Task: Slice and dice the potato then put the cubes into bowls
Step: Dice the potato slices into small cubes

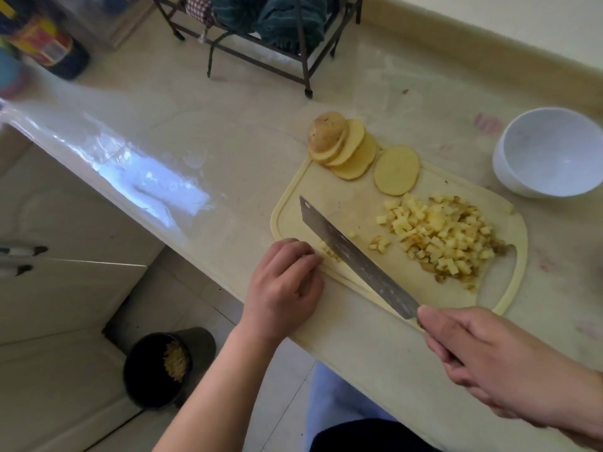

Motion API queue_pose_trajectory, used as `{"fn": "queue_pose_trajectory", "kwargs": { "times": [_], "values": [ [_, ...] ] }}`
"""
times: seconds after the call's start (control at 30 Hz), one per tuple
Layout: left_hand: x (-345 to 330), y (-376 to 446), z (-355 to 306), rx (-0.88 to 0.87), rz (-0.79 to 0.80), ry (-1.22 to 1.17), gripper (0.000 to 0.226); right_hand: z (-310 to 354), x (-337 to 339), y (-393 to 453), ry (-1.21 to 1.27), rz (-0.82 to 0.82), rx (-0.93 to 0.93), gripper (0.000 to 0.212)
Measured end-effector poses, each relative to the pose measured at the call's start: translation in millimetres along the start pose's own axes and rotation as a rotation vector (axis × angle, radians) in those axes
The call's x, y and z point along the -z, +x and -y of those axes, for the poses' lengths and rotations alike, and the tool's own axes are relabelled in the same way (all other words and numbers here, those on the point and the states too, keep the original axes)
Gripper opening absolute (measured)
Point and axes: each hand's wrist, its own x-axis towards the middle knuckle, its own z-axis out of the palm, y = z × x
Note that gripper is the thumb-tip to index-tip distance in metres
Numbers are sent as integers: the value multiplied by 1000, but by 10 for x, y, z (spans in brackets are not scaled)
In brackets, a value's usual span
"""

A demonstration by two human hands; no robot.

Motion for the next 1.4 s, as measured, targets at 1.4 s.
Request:
{"fn": "queue_pose_trajectory", "kwargs": {
  "times": [1.4],
  "values": [
    [-482,805,-31,-168,372,-334,19,-306,-33,-213,348,-294,-76,54]
  ]
}}
